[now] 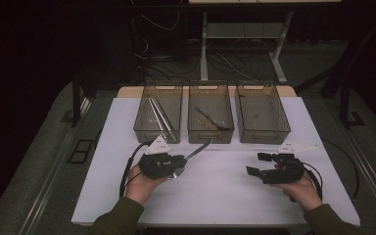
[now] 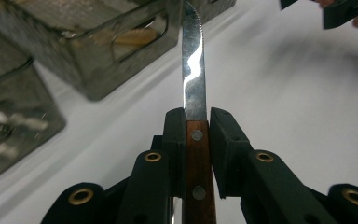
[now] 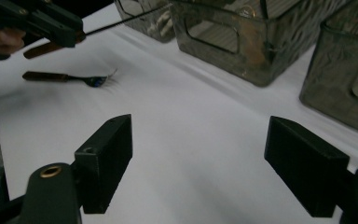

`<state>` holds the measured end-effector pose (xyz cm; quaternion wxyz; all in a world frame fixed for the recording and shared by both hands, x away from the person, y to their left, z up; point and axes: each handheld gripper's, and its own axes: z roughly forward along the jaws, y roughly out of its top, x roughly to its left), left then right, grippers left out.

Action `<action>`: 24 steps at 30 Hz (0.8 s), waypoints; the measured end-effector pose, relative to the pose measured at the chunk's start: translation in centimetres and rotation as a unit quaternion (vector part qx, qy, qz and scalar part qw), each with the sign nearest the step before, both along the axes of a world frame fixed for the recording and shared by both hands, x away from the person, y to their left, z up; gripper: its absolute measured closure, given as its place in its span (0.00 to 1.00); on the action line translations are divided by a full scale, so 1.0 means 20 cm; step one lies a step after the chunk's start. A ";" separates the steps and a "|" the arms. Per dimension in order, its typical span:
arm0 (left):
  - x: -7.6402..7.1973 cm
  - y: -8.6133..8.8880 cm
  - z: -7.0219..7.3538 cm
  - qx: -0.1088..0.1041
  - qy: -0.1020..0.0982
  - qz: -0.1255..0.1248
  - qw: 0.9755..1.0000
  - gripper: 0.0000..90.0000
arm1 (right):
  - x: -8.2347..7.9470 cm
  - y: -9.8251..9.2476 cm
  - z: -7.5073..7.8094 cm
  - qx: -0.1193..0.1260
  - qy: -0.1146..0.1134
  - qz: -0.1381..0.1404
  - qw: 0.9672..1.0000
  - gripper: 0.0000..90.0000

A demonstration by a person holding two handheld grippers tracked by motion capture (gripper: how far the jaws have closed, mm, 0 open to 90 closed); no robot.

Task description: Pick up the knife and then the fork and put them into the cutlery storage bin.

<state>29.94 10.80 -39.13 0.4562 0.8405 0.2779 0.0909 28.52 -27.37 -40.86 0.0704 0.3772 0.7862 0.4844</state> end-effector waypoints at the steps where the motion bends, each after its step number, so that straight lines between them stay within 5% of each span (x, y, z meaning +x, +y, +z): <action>1: 0.01 -0.02 0.00 -0.001 -0.002 -0.003 1.000 0.85 | 0.01 0.01 0.00 0.004 -0.001 0.000 1.000 0.26; 12: 0.06 -0.25 0.03 -0.016 -0.026 -0.016 0.999 0.85 | 0.12 0.13 0.02 0.031 0.009 0.000 0.999 0.27; 24: -0.01 -0.33 0.01 -0.030 -0.040 -0.030 0.998 0.85 | 0.13 0.19 0.02 0.097 0.041 0.019 0.994 0.41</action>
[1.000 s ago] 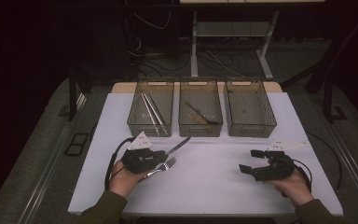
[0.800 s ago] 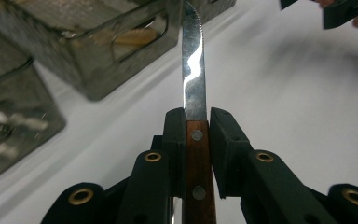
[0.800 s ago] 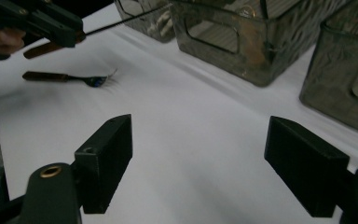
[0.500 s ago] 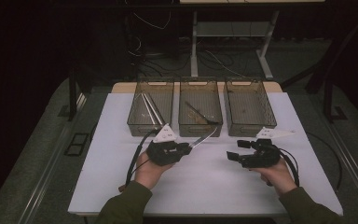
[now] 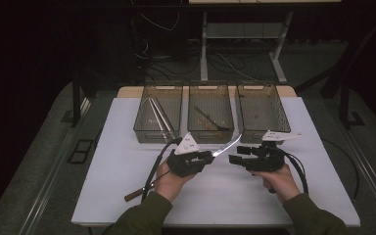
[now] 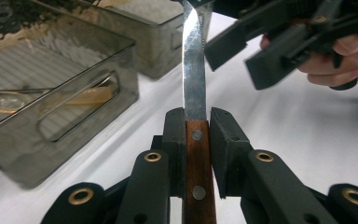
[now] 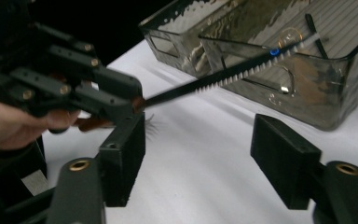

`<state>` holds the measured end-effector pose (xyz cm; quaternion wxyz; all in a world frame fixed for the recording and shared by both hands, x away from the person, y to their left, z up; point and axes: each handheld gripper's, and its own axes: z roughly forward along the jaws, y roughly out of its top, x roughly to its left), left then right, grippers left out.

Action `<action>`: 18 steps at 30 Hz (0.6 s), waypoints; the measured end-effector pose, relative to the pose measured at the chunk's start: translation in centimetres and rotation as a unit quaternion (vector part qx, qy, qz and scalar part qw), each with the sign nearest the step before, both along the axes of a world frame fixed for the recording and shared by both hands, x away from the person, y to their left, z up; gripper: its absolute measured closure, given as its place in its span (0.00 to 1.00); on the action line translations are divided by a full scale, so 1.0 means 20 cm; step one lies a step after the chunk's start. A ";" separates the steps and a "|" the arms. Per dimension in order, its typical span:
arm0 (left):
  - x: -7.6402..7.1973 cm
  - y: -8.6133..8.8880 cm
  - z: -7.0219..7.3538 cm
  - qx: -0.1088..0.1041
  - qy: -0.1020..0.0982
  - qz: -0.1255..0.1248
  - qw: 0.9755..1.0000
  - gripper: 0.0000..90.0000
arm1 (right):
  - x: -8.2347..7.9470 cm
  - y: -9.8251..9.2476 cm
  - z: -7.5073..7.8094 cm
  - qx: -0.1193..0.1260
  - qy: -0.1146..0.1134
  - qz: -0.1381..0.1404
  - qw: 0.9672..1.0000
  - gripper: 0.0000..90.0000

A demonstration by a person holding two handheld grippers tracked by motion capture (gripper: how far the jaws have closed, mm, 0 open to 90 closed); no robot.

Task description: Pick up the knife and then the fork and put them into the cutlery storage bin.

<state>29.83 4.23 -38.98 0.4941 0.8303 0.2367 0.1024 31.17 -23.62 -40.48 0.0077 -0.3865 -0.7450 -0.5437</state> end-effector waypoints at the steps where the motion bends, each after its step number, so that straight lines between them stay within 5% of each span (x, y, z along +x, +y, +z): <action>1: -0.01 -0.01 0.00 0.000 -0.002 -0.002 1.000 0.85 | 0.00 0.00 0.00 0.004 -0.001 -0.001 1.000 0.42; 9: -0.04 -0.06 -0.01 0.002 -0.016 -0.016 1.000 0.85 | 0.01 0.01 -0.01 0.033 0.007 0.001 0.999 0.48; 18: -0.04 -0.06 -0.02 -0.001 -0.024 -0.010 1.000 0.85 | 0.03 0.03 0.00 0.063 0.014 -0.007 0.998 0.68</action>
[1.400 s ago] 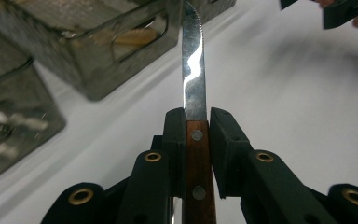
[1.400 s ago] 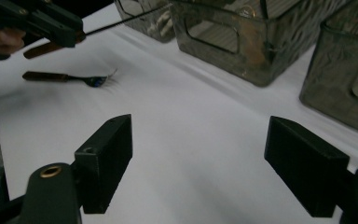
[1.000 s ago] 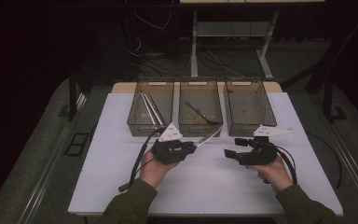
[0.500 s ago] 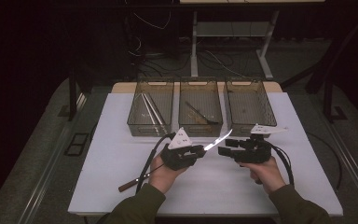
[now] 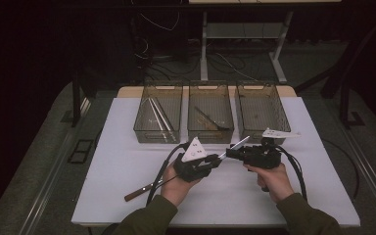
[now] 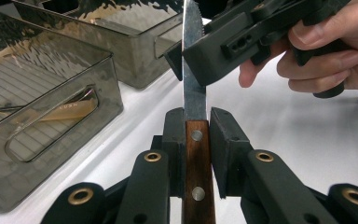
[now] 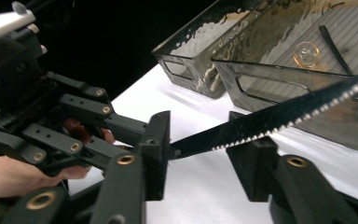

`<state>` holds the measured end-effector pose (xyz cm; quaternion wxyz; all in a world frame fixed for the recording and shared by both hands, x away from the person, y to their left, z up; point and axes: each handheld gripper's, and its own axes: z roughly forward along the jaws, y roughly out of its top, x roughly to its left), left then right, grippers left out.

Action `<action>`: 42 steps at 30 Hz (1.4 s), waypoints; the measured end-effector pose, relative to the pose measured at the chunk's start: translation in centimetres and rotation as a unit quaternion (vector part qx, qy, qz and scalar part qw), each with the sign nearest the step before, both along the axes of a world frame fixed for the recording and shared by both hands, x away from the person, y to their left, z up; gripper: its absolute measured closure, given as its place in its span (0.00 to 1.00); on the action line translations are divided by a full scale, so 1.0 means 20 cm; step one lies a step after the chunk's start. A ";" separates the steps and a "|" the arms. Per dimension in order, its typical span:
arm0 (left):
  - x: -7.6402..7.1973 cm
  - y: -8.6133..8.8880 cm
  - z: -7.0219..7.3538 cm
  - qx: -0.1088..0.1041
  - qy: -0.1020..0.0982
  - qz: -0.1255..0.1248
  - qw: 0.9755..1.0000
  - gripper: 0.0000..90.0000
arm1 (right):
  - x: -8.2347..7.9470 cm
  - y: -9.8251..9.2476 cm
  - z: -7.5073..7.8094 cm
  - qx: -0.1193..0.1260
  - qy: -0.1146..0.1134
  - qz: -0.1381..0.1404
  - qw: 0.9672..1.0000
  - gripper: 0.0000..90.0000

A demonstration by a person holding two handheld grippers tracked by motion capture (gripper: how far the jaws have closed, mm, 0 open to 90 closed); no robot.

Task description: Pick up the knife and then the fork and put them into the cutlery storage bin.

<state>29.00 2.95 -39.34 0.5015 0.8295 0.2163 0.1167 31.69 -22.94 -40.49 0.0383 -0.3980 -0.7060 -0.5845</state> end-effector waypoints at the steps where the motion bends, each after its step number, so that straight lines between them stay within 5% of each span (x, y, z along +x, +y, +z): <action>1: 0.00 0.00 0.00 -0.005 0.002 0.003 1.000 0.85 | 0.00 0.00 0.00 0.002 -0.001 0.000 1.000 0.70; 18: 0.00 0.00 -0.02 -0.012 0.006 -0.004 1.000 0.82 | -0.02 0.11 0.10 -0.007 -0.043 0.040 0.998 0.99; 24: 0.00 0.02 -0.02 -0.011 0.009 -0.020 1.000 0.65 | -0.03 0.09 0.13 -0.042 -0.069 0.031 0.996 0.99; 34: 0.01 0.17 -0.02 -0.016 0.017 -0.038 0.999 0.48 | -0.03 -0.01 0.16 -0.078 -0.071 0.009 0.994 0.99; 42: -0.01 0.38 -0.04 -0.011 0.011 -0.018 1.000 0.30 | -0.02 -0.11 0.20 -0.101 -0.083 -0.017 0.991 0.99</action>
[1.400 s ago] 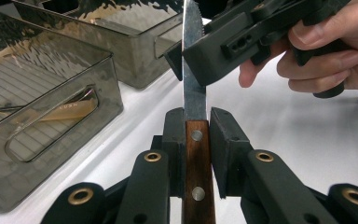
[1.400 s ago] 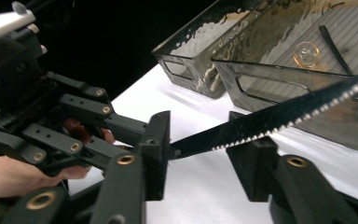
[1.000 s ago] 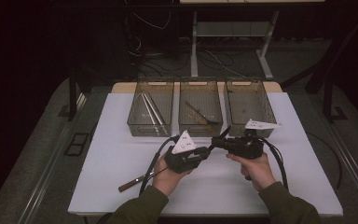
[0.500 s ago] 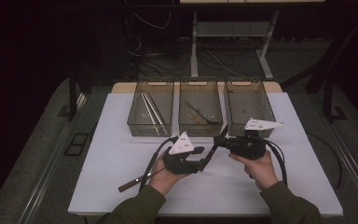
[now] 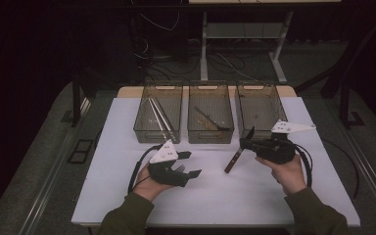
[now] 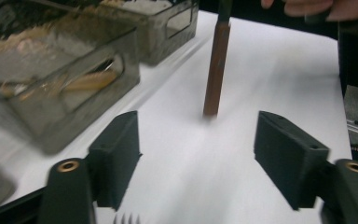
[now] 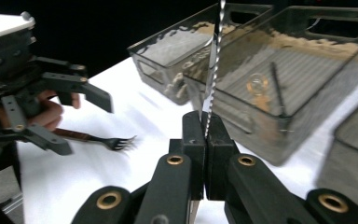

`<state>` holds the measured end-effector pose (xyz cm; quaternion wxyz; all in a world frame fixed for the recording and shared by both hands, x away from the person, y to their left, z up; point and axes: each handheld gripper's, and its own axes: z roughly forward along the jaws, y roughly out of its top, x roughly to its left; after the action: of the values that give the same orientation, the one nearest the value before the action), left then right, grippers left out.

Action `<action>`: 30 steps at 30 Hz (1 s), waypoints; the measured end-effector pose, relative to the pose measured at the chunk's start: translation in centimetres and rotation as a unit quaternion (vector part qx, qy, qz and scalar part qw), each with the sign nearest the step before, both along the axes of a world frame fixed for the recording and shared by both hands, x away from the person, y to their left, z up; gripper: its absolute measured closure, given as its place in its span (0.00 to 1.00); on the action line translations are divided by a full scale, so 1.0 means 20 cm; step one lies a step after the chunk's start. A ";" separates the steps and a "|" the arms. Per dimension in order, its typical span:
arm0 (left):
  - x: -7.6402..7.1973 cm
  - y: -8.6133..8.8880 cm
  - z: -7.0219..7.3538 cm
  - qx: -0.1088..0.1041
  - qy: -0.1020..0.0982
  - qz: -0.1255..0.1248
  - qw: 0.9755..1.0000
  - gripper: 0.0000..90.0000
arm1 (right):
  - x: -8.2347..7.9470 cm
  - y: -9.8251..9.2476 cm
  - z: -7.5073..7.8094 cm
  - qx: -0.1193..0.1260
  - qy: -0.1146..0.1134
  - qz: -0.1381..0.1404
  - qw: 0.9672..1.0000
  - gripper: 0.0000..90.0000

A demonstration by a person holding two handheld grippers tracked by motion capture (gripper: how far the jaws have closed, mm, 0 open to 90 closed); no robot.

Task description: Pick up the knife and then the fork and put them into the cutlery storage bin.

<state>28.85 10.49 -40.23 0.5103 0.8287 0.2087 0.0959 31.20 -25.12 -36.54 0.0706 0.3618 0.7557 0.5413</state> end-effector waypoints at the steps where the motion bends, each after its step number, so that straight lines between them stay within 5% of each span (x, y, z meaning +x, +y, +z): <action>1: 0.00 0.02 -0.01 0.001 0.002 0.003 1.000 0.27 | 0.00 -0.01 0.01 -0.003 -0.002 -0.003 1.000 0.99; 14: -0.06 0.24 -0.15 0.015 0.030 0.037 0.999 0.00 | 0.02 -0.13 0.06 -0.029 -0.006 -0.035 0.999 0.99; 21: -0.08 0.27 -0.17 0.017 0.038 0.051 0.998 0.00 | 0.05 -0.18 0.12 -0.047 -0.009 -0.043 0.998 0.99; 30: -0.09 0.27 -0.16 0.020 0.032 0.050 0.998 0.01 | 0.10 -0.27 0.32 -0.058 -0.038 -0.069 0.995 0.99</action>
<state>27.14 15.93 -43.34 0.4813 0.8299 0.2645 0.0985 33.27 -30.47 -30.15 0.1574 0.3880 0.7557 0.5036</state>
